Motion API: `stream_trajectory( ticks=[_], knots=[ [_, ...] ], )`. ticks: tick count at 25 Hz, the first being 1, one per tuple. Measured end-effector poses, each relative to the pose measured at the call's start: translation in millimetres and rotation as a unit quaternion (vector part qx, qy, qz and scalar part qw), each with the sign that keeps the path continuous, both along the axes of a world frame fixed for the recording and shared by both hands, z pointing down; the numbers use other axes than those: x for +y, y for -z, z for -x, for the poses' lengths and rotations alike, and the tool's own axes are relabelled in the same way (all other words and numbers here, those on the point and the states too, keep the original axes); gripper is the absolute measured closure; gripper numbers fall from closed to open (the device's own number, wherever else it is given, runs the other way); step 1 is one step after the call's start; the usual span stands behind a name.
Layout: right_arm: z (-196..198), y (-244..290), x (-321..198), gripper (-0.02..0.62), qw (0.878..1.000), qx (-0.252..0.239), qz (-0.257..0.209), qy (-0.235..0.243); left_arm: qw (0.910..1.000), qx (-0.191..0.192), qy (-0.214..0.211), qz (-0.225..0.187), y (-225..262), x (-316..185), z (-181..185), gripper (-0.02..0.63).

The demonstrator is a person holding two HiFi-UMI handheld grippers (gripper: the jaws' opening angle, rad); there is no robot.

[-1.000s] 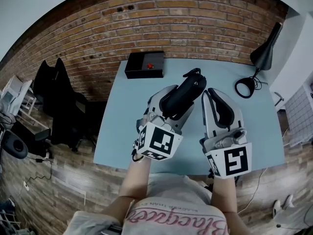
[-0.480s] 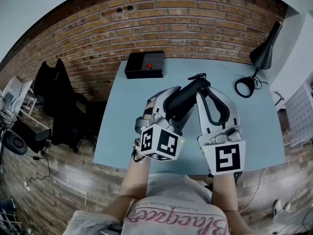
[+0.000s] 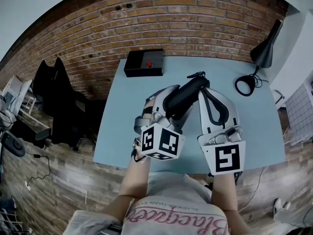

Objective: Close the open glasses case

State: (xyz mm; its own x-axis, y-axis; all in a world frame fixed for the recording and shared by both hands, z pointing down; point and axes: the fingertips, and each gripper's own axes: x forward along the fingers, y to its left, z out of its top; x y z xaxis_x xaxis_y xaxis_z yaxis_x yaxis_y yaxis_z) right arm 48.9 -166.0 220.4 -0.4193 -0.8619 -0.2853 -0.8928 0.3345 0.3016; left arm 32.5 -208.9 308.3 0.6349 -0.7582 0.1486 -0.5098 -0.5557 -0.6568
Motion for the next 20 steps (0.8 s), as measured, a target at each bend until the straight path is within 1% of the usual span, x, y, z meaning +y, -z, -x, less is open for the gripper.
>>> stream_trajectory(
  ticks=[3, 5, 8, 10, 11, 15, 20],
  knots=[
    [-1.5, -2.6, -0.8, 0.572, 1.0, -0.009, 0.004, 0.0, 1.0, -0.005, -0.004, -0.004, -0.9, 1.9, -0.4, 0.333],
    [-1.6, -2.0, -1.6, 0.572, 1.0, -0.004, -0.003, -0.004, 0.9999, -0.012, -0.004, -0.009, -1.6, 1.6, 0.5, 0.333],
    [-0.8, -6.2, -4.0, 0.572, 0.999, 0.033, -0.006, -0.025, 0.9993, -0.033, 0.003, -0.02, -3.1, -0.7, 3.6, 0.334],
    [-0.3, -11.7, -4.7, 0.572, 0.998, 0.06, 0.004, -0.033, 0.9987, -0.045, 0.006, -0.025, -4.2, -1.4, 5.6, 0.335],
    [-0.5, -12.9, -4.4, 0.574, 0.998, 0.062, 0.011, -0.031, 0.9986, -0.047, 0.002, -0.024, -4.8, -1.0, 6.1, 0.336],
    [-3.4, -10.9, -4.2, 0.574, 0.999, 0.038, 0.031, -0.011, 0.9989, -0.039, -0.02, -0.018, -6.9, 0.9, 8.6, 0.339],
    [-15.9, -11.0, -6.5, 0.574, 0.998, 0.019, 0.051, -0.008, 0.998, -0.041, -0.043, -0.024, -6.9, 6.5, 8.2, 0.339]
  ],
)
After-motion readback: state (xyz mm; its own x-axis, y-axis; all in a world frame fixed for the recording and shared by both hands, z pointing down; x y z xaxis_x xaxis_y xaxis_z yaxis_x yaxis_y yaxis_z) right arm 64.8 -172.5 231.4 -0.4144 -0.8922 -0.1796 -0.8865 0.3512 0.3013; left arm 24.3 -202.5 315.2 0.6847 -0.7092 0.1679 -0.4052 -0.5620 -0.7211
